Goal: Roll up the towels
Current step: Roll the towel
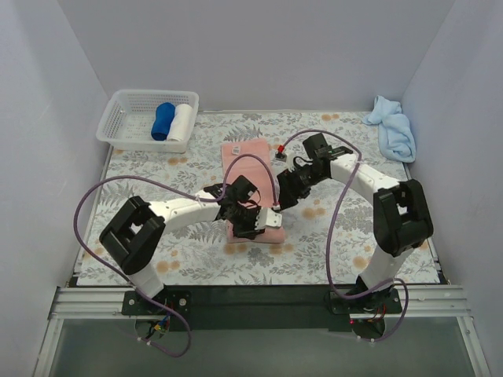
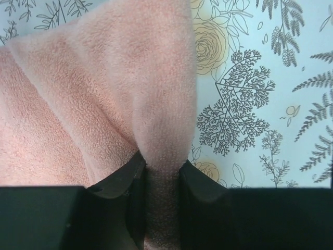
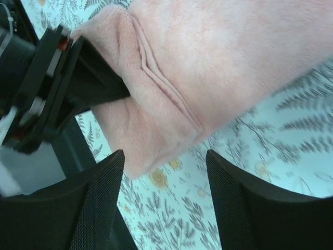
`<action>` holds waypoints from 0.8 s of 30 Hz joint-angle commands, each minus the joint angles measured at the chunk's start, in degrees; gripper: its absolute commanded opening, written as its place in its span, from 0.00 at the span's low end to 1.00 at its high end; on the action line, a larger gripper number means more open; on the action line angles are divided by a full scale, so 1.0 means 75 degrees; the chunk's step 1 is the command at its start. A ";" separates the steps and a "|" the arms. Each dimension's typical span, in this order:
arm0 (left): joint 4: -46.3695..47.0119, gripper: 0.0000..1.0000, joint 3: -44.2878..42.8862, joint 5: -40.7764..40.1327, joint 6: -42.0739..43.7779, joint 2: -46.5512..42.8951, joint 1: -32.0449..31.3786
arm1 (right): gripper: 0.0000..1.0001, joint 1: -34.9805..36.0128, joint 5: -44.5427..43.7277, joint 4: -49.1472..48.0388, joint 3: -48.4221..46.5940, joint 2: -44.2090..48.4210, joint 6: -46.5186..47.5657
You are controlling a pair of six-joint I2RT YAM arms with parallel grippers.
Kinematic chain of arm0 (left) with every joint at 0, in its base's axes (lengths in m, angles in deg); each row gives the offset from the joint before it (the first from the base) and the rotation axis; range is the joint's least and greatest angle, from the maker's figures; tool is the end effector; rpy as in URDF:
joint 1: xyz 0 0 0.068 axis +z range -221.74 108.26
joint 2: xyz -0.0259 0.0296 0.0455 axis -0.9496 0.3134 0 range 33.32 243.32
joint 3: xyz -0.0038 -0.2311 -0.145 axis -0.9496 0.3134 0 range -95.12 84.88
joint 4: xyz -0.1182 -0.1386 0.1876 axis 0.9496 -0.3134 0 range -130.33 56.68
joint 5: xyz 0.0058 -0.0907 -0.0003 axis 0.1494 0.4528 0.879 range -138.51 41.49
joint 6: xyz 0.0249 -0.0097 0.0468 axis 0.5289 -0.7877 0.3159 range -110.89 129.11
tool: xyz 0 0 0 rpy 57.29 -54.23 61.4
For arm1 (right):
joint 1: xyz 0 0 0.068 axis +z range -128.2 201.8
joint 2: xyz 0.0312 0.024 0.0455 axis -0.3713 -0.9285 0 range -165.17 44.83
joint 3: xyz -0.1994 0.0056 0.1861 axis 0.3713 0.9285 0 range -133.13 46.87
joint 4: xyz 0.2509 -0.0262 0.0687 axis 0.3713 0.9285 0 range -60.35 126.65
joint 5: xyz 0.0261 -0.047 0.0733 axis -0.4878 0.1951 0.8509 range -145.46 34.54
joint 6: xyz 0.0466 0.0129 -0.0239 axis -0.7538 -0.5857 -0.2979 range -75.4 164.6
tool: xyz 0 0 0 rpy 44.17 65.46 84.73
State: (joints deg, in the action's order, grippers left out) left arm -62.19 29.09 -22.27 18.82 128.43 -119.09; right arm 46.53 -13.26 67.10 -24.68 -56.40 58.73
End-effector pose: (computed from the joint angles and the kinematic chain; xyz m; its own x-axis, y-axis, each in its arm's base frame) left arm 0.1987 -0.2391 0.1693 -0.4899 0.7552 -0.4355 0.8661 0.3646 -0.3420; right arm 0.3106 0.1693 0.2108 -0.6780 -0.5114 -0.5280 -0.7348 0.4525 0.5053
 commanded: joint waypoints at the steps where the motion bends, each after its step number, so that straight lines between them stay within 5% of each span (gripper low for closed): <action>1: -0.1869 0.14 -0.0271 0.1691 -0.0323 0.0595 0.0557 | 0.61 -0.0379 -0.0364 0.0198 0.0316 0.0804 0.0611; 11: -0.3475 0.14 -0.1806 0.3029 0.0392 0.2668 0.1438 | 0.62 -0.0310 -0.0586 0.0374 0.1149 0.2715 0.1455; 24: -0.4413 0.18 -0.3143 0.3088 0.1130 0.4650 0.2036 | 0.62 0.2407 -0.2766 -0.0891 0.1231 0.2389 0.1632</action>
State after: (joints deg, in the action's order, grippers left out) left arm -94.19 3.23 11.45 24.20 157.37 -102.98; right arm 61.22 -28.96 65.15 -15.89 -37.45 70.17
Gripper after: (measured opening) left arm 0.203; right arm 0.625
